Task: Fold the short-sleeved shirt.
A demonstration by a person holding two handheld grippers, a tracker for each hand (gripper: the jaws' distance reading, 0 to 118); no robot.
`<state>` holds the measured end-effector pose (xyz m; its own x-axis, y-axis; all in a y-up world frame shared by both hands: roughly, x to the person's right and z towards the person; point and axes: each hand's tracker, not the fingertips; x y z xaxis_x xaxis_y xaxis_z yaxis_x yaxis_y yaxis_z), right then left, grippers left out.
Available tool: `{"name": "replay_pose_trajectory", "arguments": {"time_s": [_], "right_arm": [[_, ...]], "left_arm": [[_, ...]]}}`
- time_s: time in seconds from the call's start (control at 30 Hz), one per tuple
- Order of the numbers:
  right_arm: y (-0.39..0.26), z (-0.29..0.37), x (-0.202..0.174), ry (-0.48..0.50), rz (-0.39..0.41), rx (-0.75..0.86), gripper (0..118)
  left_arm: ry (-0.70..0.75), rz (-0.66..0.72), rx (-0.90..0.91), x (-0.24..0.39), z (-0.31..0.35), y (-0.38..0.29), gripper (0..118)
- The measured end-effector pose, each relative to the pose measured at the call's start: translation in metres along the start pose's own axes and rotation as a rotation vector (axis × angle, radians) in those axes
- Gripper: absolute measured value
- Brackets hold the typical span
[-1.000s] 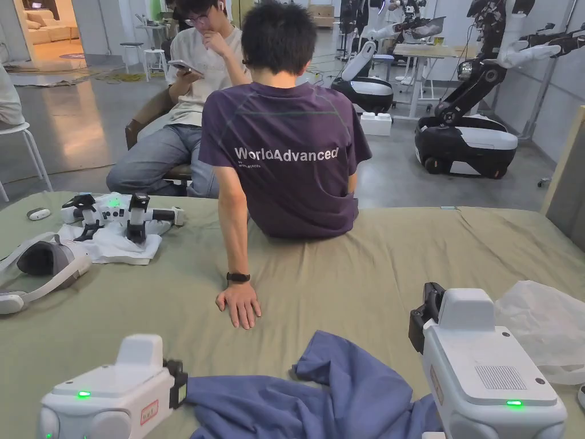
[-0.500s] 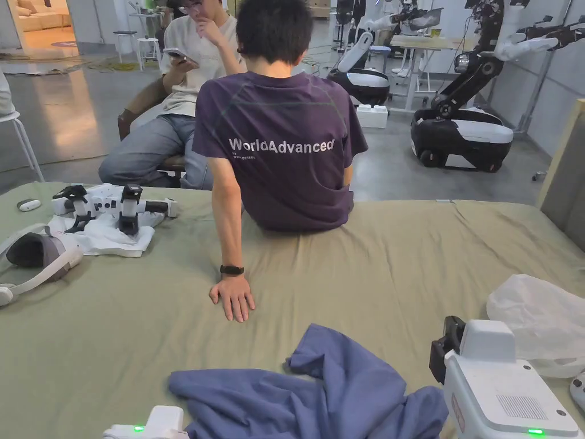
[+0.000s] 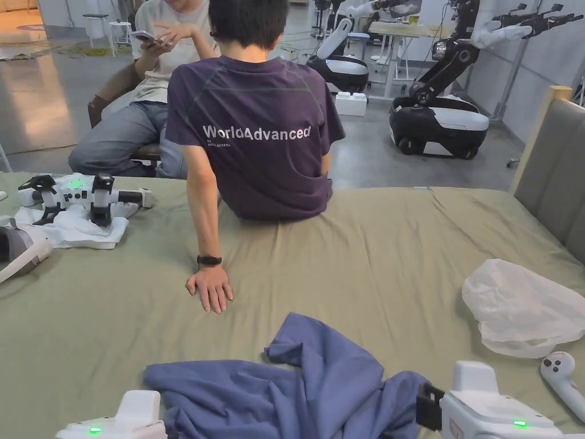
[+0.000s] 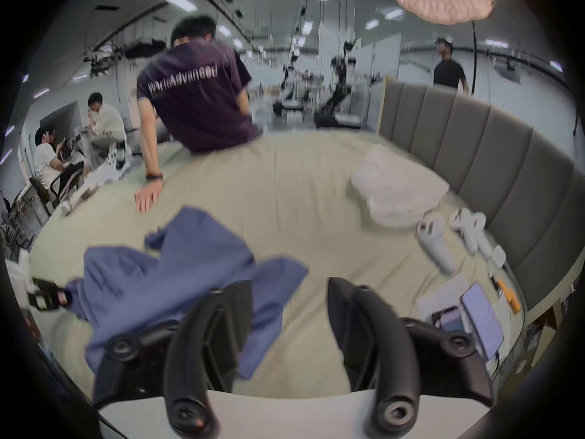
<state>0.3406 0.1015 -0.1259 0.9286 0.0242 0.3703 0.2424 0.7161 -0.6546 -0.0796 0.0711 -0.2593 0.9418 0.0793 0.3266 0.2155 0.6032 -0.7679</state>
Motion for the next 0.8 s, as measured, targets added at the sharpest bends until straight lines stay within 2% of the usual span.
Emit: {"name": "replay_pose_trajectory", "arguments": {"time_s": [0.03,0.17,0.43,0.6,0.67,0.7,0.8], "right_arm": [[-0.008,-0.007,0.000,0.008,-0.001,-0.045,60],[-0.034,-0.029,-0.005,0.035,-0.026,-0.167,61],[-0.033,-0.067,-0.026,0.057,-0.032,-0.222,60],[-0.032,-0.078,-0.045,0.035,0.064,-0.254,34],[-0.031,-0.077,-0.047,0.050,0.119,-0.238,3],[-0.031,-0.077,-0.046,0.044,0.138,-0.231,3],[-0.029,-0.068,-0.036,0.062,0.097,-0.207,3]], "left_arm": [[-0.014,0.008,0.011,-0.002,0.006,0.000,0],[-0.024,0.020,0.059,-0.009,0.023,0.002,0],[-0.017,-0.002,0.071,-0.009,0.023,-0.002,0],[-0.009,0.003,0.069,-0.011,0.017,-0.005,0],[-0.007,0.006,0.075,-0.008,0.018,-0.004,0],[-0.008,0.008,0.077,-0.009,0.018,-0.004,0],[-0.014,0.014,0.093,-0.010,0.022,-0.001,0]]}}
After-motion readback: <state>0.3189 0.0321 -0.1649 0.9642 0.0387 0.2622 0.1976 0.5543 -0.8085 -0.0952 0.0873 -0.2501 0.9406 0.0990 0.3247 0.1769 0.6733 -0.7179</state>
